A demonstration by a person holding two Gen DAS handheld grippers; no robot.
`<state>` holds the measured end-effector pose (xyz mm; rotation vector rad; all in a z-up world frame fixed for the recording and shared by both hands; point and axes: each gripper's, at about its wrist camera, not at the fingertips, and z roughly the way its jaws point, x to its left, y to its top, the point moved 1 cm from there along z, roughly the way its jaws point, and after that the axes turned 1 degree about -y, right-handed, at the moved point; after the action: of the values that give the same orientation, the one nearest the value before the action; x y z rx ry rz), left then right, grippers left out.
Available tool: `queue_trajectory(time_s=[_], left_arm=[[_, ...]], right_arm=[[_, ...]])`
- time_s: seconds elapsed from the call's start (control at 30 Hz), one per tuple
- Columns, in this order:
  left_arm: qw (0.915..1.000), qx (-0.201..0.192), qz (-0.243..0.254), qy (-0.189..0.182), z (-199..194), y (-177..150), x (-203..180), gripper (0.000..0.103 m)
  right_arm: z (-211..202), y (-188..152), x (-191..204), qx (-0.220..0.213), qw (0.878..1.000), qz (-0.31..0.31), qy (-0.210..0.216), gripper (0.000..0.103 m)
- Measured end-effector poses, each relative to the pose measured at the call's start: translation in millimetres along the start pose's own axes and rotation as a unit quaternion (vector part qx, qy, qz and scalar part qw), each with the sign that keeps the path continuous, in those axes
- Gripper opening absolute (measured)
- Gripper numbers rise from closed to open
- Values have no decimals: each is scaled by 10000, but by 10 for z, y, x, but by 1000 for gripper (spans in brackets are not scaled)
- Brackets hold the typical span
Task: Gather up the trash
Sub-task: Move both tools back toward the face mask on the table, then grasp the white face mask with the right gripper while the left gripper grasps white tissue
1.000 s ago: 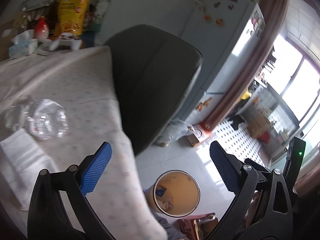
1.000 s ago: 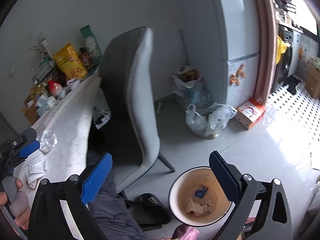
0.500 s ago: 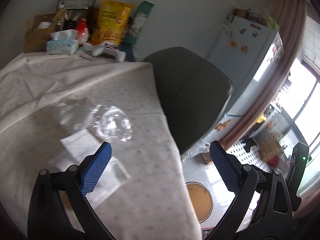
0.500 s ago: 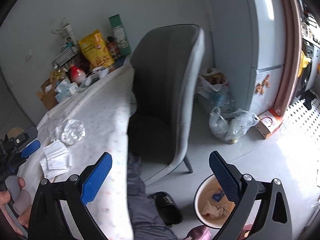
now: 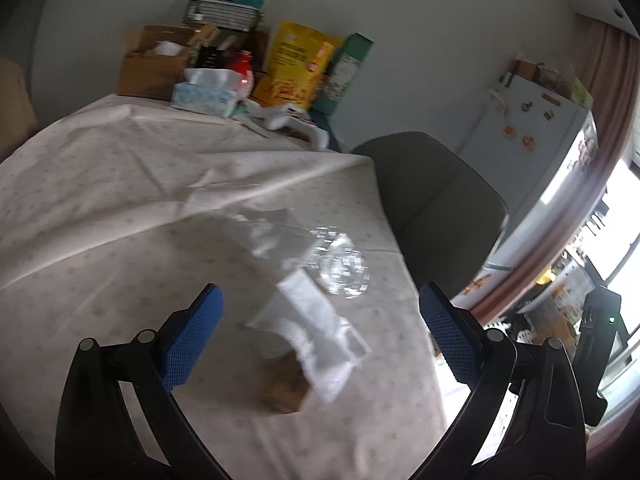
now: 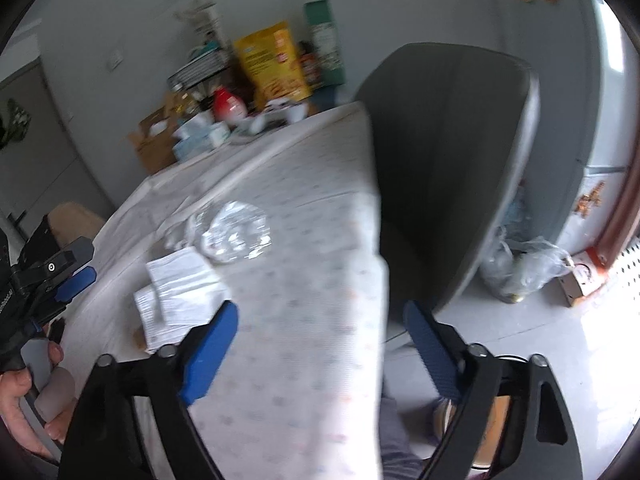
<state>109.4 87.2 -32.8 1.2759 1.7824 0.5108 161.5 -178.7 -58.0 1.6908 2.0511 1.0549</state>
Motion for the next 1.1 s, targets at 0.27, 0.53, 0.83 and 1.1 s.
queue_trajectory(time_s=[0.27,0.53,0.83,1.1], left_arm=[[9988,-117,-345,337,-136,31,503,97],[9970,-135,-577,500,-127,57,827,97],[9960,4,-631,625,0,26,961,91],[9974,148,-462,527,255,133,836,90]], right_arm=[[344,2,527,481,9978,-366,258,50],[591,-1,831,703,9952,-586,335,44],[979,-105,945,944,9924,-761,199,33],[902,-132,1026,878,9897,-1088,310,9]])
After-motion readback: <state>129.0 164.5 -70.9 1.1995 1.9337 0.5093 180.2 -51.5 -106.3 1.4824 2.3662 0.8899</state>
